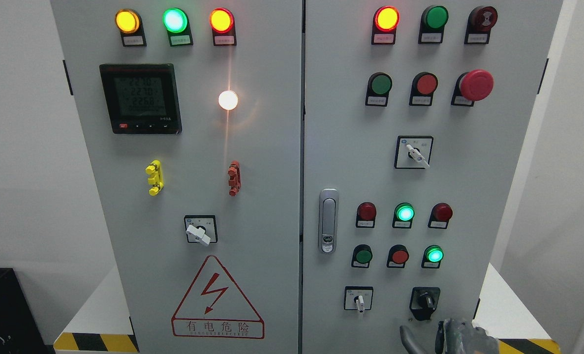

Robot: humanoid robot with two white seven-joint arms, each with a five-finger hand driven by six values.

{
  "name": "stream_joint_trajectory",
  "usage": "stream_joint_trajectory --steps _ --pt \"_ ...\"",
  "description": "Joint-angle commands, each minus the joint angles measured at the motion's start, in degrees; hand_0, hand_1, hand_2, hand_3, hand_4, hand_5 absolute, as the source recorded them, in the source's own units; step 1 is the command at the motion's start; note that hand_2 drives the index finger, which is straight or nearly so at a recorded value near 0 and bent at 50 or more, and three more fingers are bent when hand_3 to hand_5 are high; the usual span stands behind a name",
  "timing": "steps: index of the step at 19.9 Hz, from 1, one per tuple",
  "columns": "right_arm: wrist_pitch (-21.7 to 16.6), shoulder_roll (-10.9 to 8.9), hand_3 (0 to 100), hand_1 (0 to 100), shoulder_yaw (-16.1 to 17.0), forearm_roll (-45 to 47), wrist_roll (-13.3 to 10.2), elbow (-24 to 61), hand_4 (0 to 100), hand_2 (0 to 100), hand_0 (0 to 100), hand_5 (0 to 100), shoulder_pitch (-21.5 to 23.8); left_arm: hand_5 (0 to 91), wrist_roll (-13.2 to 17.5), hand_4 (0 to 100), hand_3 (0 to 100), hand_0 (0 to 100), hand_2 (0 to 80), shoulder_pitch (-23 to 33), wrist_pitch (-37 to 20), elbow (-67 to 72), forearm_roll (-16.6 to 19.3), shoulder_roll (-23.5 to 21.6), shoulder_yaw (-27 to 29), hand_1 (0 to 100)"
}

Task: Flip black knob to close circuit
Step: 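Raise the right hand up toward the black rotary knob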

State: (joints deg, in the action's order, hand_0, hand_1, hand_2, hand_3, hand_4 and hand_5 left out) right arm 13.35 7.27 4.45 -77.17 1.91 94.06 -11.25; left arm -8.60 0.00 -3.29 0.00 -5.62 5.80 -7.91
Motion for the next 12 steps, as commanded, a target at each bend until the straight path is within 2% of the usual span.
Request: stream_joint_trajectory --steps 1,12 --pt "0.01 0.03 100 0 1.79 -0.61 0.02 -1.42 97 88 0 100 -1.41 0.0 -0.01 0 0 12 0.0 1.32 0.04 -1.67 0.0 0.0 0.0 56" --pt "0.1 0.03 100 0 3.46 -0.7 -0.07 -2.13 97 88 0 100 -2.72 0.0 -0.01 0 0 12 0.0 1.32 0.04 -1.67 0.0 0.0 0.0 56"
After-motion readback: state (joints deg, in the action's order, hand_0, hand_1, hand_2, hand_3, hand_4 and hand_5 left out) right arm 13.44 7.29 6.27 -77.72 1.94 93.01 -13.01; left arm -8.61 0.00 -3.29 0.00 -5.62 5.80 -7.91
